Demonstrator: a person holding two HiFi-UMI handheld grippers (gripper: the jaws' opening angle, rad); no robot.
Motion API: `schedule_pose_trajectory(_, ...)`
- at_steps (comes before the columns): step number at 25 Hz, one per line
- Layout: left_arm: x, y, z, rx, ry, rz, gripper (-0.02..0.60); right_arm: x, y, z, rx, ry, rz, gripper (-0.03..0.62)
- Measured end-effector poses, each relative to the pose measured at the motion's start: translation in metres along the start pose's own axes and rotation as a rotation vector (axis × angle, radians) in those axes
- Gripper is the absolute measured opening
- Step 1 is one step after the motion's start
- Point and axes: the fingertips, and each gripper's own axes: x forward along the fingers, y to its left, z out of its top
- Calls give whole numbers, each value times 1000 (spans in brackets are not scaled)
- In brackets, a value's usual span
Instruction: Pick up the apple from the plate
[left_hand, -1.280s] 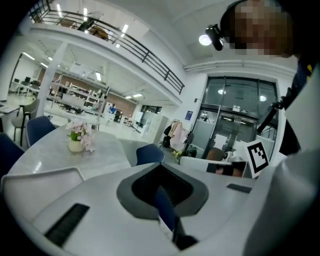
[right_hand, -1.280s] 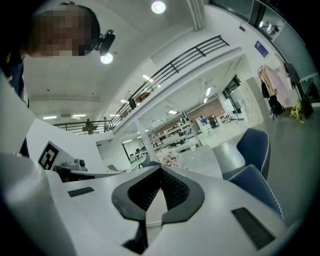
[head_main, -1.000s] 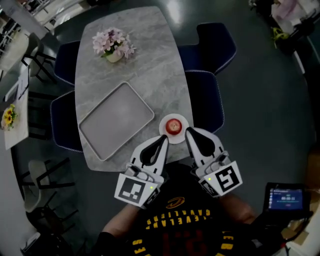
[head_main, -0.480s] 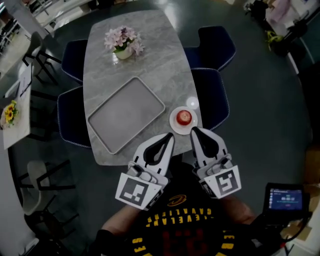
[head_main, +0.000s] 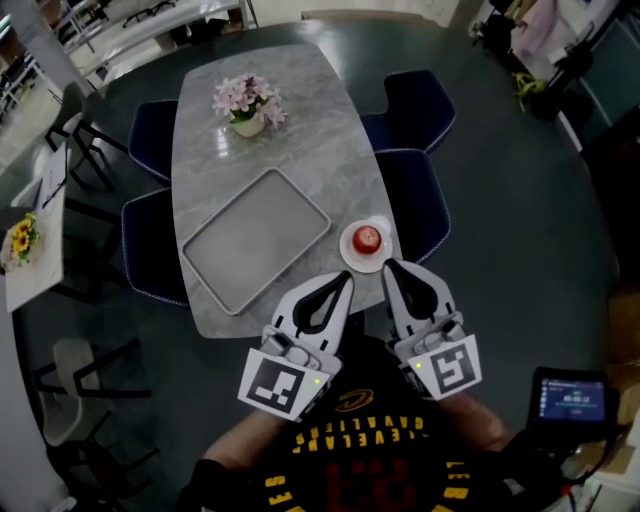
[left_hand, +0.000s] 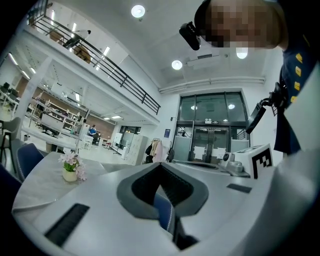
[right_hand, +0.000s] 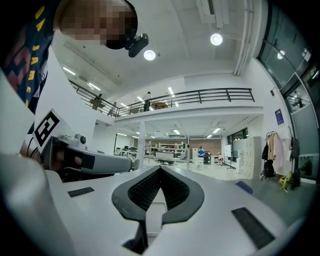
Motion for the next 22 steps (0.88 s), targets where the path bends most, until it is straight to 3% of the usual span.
schedule_pose_trajectory(22,-23,-16,2,14,1,-32,2,-24,17,11,-20,-21,-47,5)
